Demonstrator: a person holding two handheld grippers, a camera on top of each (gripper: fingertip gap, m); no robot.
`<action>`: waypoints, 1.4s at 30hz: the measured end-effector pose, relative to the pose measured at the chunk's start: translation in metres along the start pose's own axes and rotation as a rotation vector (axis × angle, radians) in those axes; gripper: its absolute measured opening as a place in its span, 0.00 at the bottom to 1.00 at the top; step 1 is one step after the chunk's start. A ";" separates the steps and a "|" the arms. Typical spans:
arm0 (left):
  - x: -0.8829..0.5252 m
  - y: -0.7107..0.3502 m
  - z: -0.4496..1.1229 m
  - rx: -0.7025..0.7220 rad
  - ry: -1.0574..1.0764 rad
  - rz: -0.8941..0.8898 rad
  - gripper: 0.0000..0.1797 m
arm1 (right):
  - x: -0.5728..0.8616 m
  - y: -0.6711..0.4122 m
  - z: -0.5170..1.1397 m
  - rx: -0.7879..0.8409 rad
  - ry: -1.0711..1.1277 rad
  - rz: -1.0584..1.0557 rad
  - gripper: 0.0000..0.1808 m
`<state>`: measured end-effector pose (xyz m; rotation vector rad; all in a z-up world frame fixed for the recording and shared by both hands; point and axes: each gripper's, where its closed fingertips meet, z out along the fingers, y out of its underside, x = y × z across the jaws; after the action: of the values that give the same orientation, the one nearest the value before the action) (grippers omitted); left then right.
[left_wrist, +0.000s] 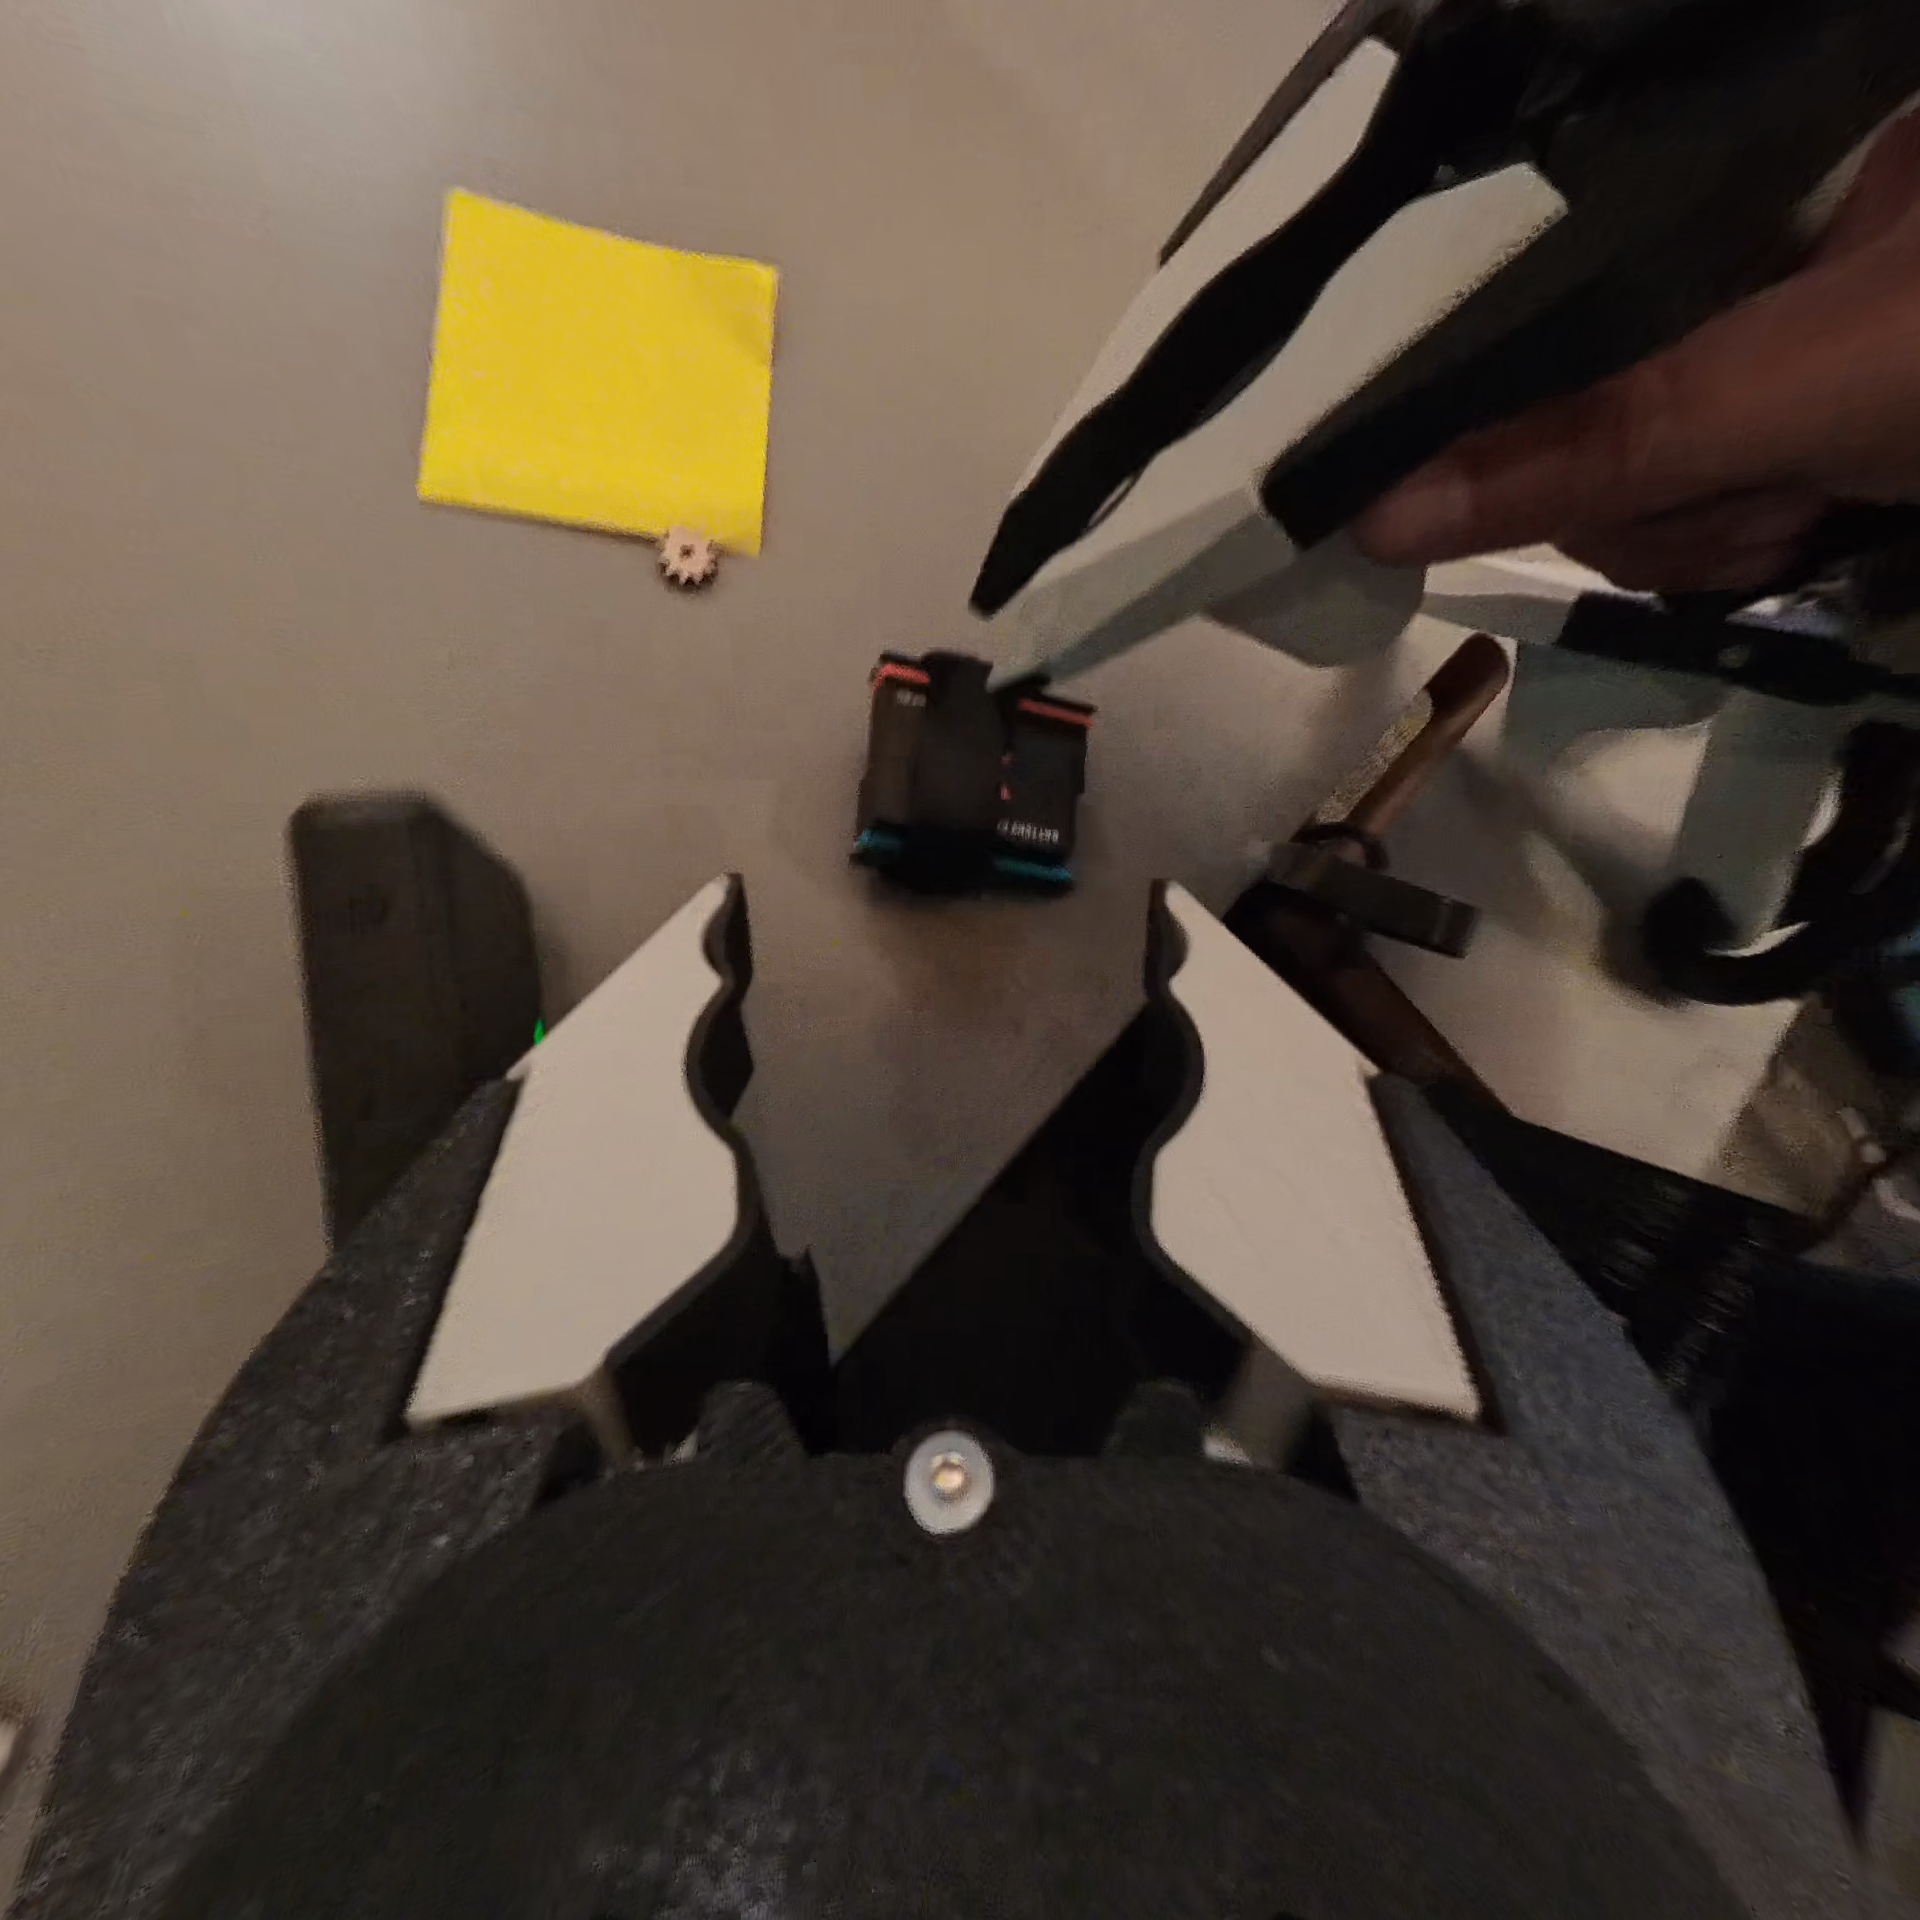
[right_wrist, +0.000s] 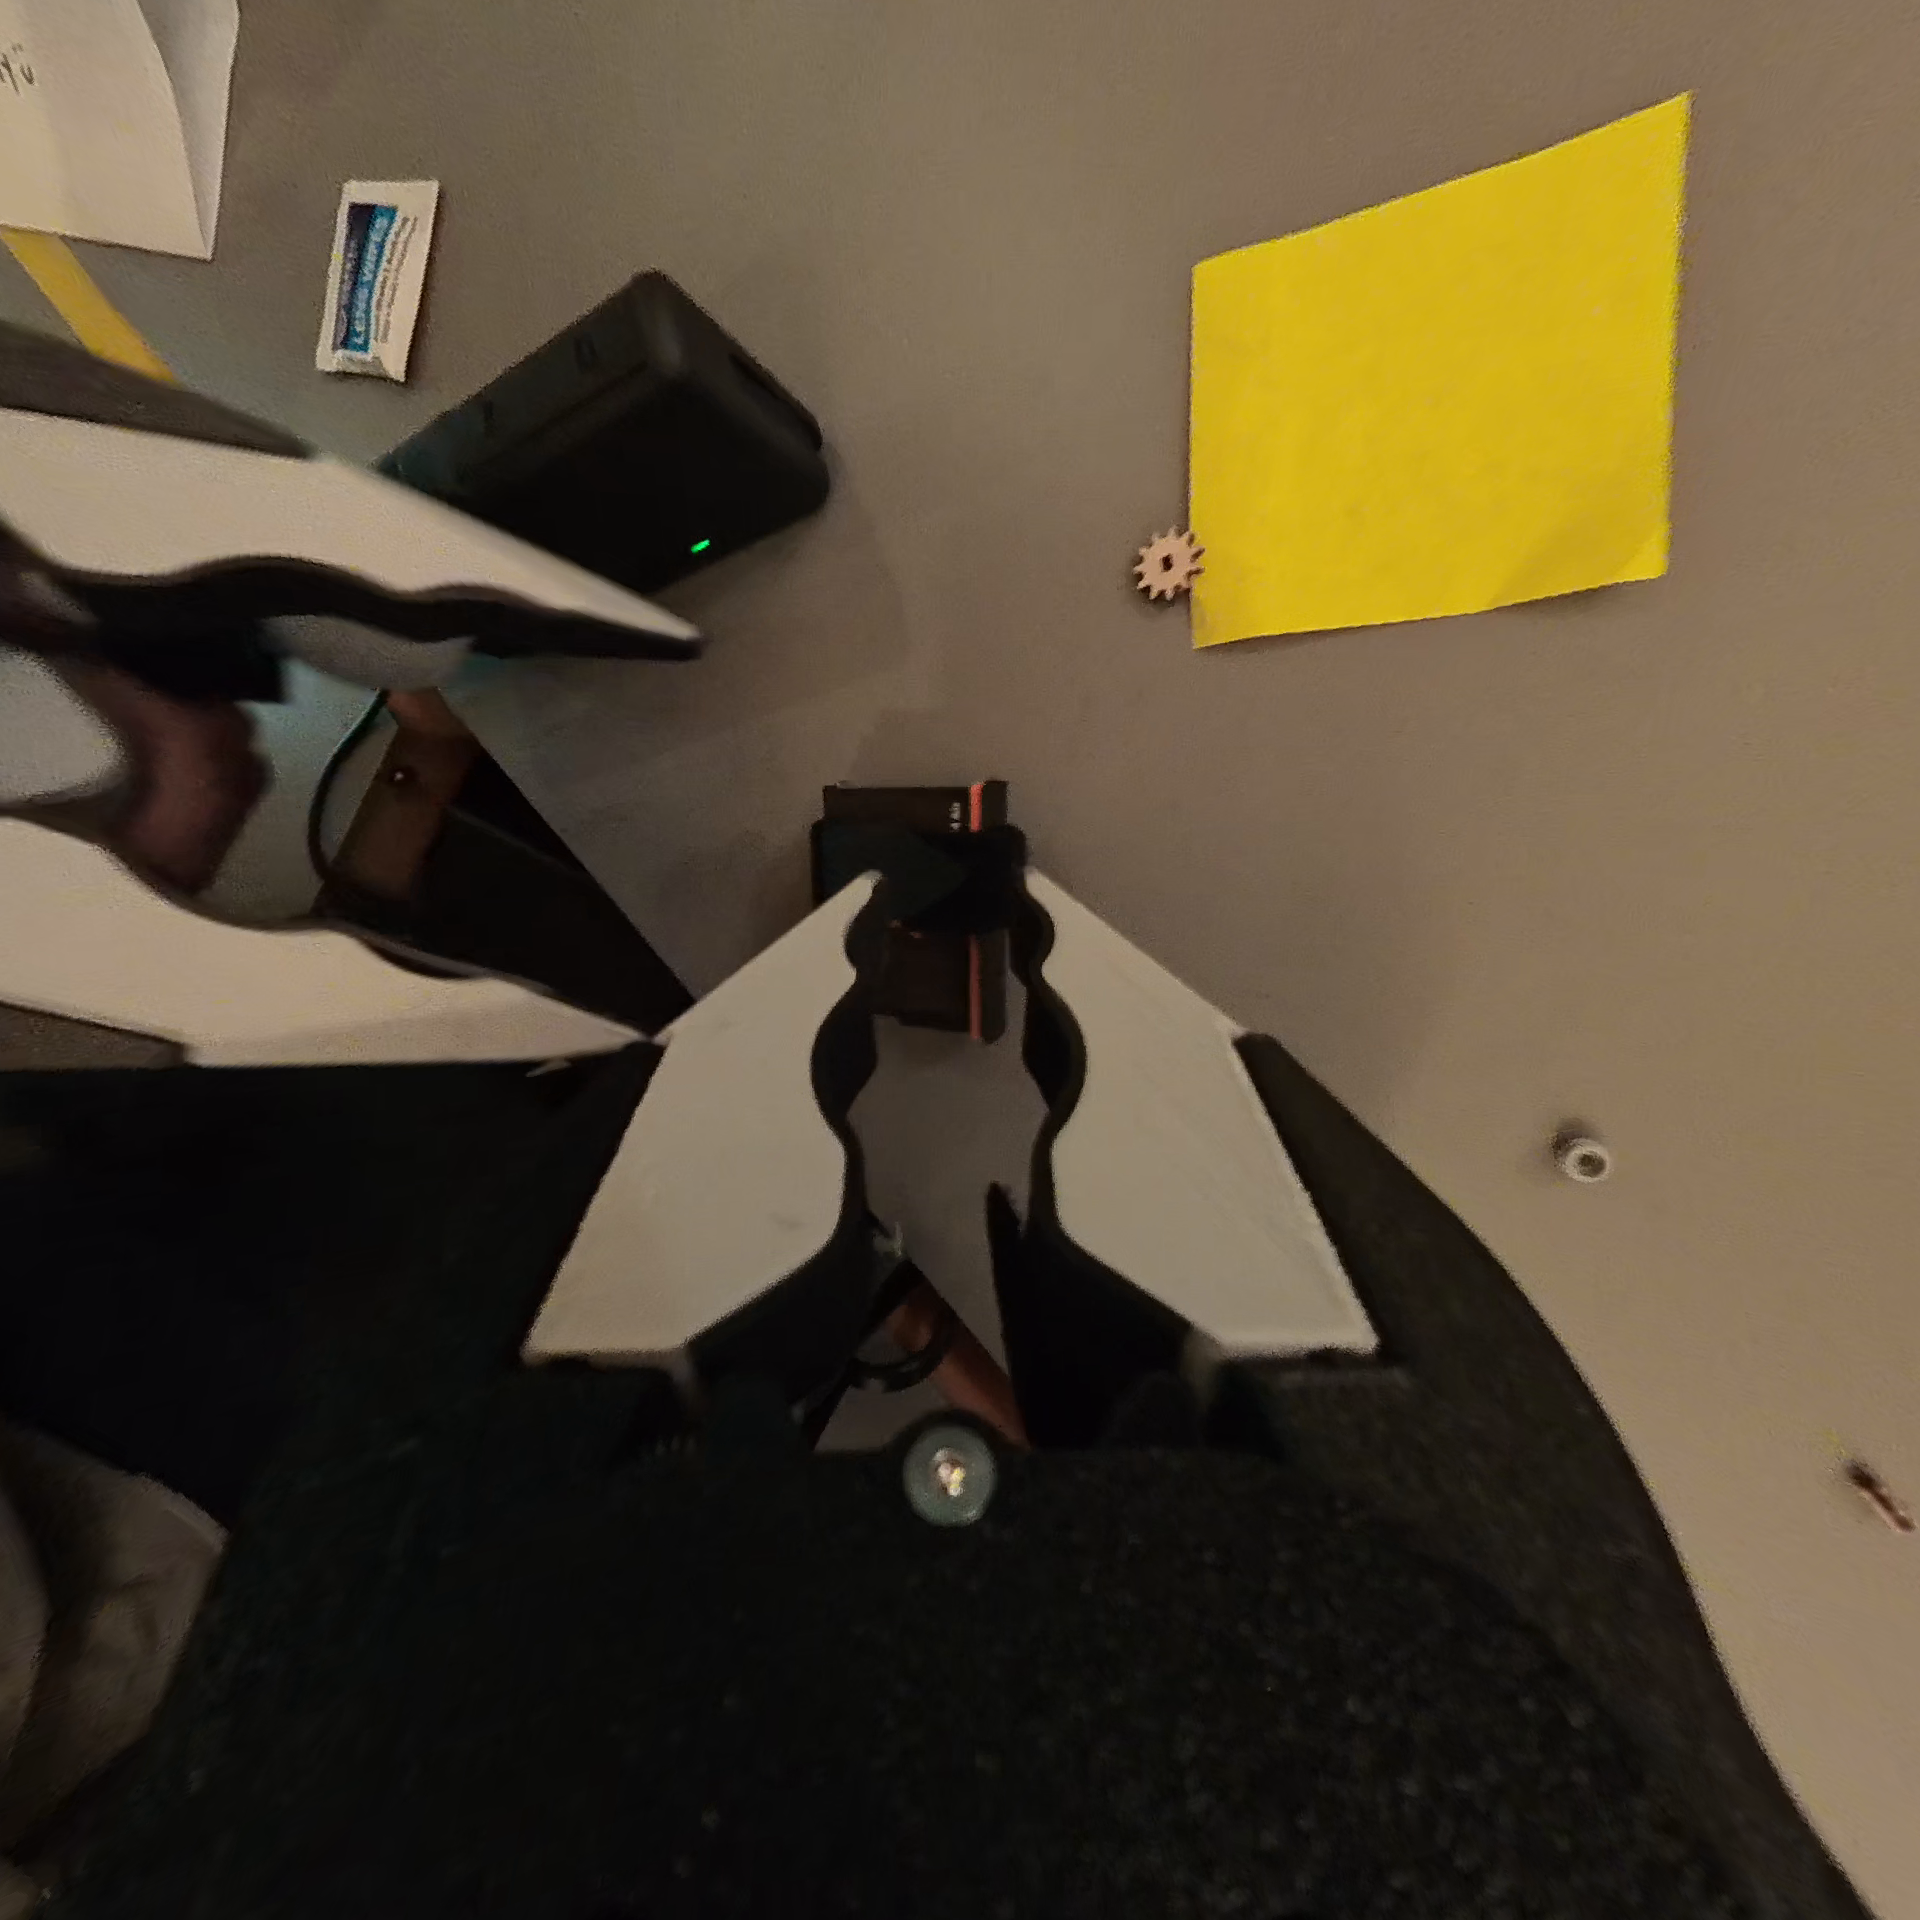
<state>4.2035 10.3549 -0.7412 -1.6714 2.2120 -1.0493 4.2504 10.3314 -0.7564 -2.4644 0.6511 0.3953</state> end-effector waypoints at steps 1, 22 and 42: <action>0.002 -0.003 0.011 0.007 0.001 0.045 0.46 | -0.001 0.003 0.002 -0.013 0.001 -0.008 0.11; 0.004 -0.002 0.077 -0.014 -0.107 0.290 0.33 | 0.004 0.002 0.008 -0.100 0.066 -0.091 0.03; 0.004 -0.003 0.077 0.025 -0.110 0.272 0.34 | -0.004 0.001 0.004 -0.090 0.017 -0.074 0.12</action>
<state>4.2449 10.3183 -0.7947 -1.3352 2.2625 -0.8888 4.2458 10.3347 -0.7585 -2.5708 0.5587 0.3832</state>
